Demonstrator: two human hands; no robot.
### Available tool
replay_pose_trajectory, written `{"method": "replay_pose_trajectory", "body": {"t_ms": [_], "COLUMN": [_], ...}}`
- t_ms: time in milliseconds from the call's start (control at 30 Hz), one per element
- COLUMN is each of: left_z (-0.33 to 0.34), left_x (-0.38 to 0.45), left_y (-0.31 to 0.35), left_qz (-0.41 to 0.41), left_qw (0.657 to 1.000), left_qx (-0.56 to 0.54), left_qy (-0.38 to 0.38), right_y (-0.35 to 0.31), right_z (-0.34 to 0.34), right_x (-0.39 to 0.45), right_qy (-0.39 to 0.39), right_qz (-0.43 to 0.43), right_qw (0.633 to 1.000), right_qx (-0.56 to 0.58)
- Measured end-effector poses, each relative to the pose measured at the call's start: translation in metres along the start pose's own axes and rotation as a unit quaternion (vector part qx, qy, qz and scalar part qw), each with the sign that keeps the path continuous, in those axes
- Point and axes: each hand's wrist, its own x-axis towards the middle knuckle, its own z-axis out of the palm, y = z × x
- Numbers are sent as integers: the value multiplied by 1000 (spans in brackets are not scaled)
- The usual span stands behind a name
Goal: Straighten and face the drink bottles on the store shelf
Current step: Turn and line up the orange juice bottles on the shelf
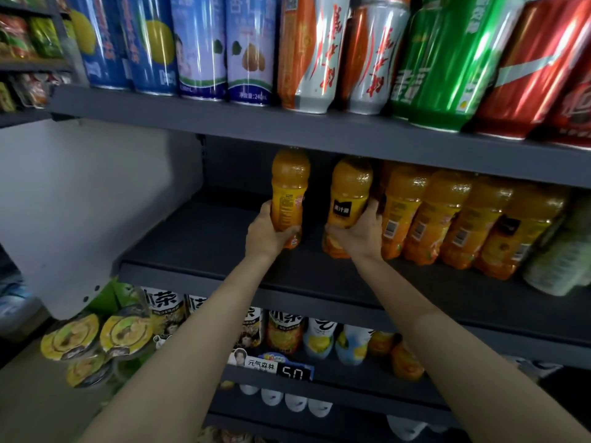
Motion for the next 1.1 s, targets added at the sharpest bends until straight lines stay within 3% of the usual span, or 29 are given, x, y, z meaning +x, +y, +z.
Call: {"method": "replay_pose_trajectory", "body": {"t_ms": [67, 133, 167, 233, 333, 400, 467, 533, 600, 700, 800, 867, 933, 967, 1033, 1100], "left_z": [2, 1, -1, -8, -24, -38, -44, -43, -40, -36, -39, -45, -54, -58, -65, -65], "left_x": [-12, -31, -40, -52, -62, -71, -79, -86, -92, -102, -104, -103, -101, -101, -105, -109], "left_y": [0, 2, 5, 11, 20, 24, 25, 27, 27, 23, 22, 27, 32, 34, 37, 38], "left_qz": [32, 115, 165, 219, 85, -46, -93, -42, 68, 206, 255, 210, 105, 33, -88, -111], "left_qw": [997, 983, 975, 974, 975, 921, 883, 929, 983, 976, 964, 972, 974, 960, 895, 859], "left_qx": [24, 41, 33, 11, -78, -216, -288, -217, -44, 58, 63, 37, -27, -96, -240, -287], "left_qy": [59, 140, 143, 50, -190, -322, -360, -298, -162, -46, -49, -100, -197, -261, -366, -409], "right_y": [1, -1, -2, -7, -14, -18, -21, -26, -30, -29, -22, -19, -18, -18, -17, -18], "right_z": [-6, -14, -19, -31, -49, -60, -71, -81, -88, -88, -87, -91, -98, -102, -107, -112], "right_x": [-7, -15, -19, -31, -51, -62, -68, -70, -71, -82, -93, -97, -100, -101, -105, -108], "right_qy": [-27, -59, -81, -142, -239, -293, -314, -289, -229, -168, -142, -135, -145, -157, -185, -204], "right_qz": [-9, 2, 9, 31, 64, 73, 73, 94, 163, 238, 240, 209, 169, 146, 100, 72], "right_qw": [1000, 997, 993, 976, 922, 883, 875, 884, 872, 825, 810, 816, 826, 827, 825, 821], "right_qx": [4, 49, 83, 165, 299, 359, 360, 355, 401, 484, 516, 521, 518, 519, 524, 529]}}
